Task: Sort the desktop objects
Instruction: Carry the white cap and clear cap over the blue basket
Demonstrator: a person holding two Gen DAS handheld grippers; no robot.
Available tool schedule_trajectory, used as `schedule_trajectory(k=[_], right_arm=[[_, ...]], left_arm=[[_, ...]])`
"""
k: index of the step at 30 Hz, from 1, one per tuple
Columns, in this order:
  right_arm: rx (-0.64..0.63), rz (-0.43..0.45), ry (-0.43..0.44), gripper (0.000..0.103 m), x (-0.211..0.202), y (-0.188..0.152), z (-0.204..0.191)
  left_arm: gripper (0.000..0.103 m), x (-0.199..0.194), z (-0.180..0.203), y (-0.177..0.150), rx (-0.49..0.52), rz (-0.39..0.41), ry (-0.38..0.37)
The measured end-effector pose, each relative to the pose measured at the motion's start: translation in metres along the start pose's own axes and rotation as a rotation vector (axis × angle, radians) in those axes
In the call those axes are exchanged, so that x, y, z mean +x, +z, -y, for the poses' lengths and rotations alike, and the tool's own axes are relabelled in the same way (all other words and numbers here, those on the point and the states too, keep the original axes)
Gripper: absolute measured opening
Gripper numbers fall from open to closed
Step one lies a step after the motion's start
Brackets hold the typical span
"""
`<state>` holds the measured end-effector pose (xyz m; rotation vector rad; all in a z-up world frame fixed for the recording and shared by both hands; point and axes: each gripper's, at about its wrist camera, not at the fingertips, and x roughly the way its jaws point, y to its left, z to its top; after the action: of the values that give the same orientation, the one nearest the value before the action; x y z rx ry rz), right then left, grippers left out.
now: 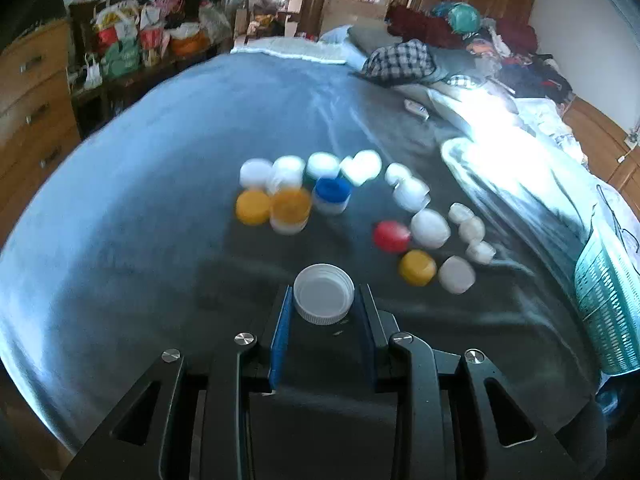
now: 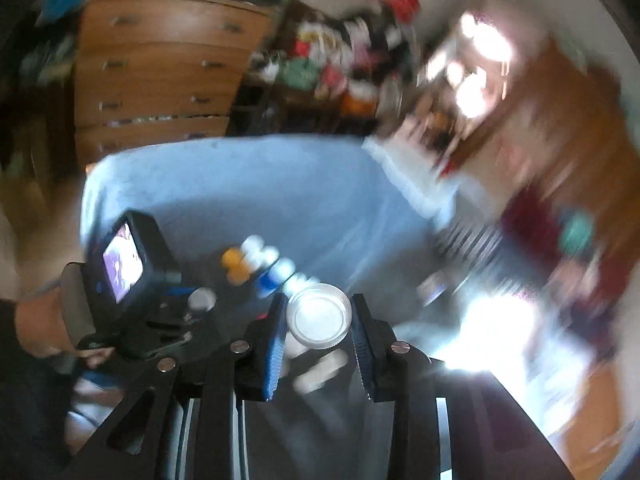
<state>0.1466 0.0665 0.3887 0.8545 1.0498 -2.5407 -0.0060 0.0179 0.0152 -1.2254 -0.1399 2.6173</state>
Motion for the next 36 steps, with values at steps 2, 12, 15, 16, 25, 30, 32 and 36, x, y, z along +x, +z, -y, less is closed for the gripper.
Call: schedule_trajectory(k=[2, 12, 15, 16, 25, 30, 32, 36], right_arm=[[0.022, 0.038, 0.010, 0.033, -0.011, 0.002, 0.000], [0.519, -0.016, 0.030, 0.034, -0.019, -0.104, 0.058], [0.636, -0.045, -0.010, 0.034, -0.025, -0.147, 0.071], [0.664, -0.055, -0.020, 0.034, -0.029, -0.160, 0.075], [0.860, -0.099, -0.156, 0.034, -0.073, -0.257, 0.119], [0.936, -0.112, -0.234, 0.034, -0.095, -0.297, 0.142], [0.960, -0.119, -0.256, 0.034, -0.100, -0.312, 0.151], [1.008, -0.140, -0.298, 0.034, -0.111, -0.338, 0.166]], left_arm=[[0.026, -0.008, 0.007, 0.007, 0.008, 0.006, -0.005], [0.026, -0.047, 0.087, 0.046, 0.183, 0.031, 0.042], [0.026, -0.050, 0.118, 0.053, 0.240, 0.042, 0.042], [0.026, -0.050, 0.128, 0.055, 0.256, 0.041, 0.035], [0.026, -0.051, 0.241, 0.052, 0.455, 0.050, -0.033], [0.026, -0.048, 0.295, 0.047, 0.532, 0.048, -0.076], [0.026, -0.048, 0.312, 0.046, 0.556, 0.051, -0.089], [0.026, -0.049, 0.344, 0.047, 0.589, 0.048, -0.111]])
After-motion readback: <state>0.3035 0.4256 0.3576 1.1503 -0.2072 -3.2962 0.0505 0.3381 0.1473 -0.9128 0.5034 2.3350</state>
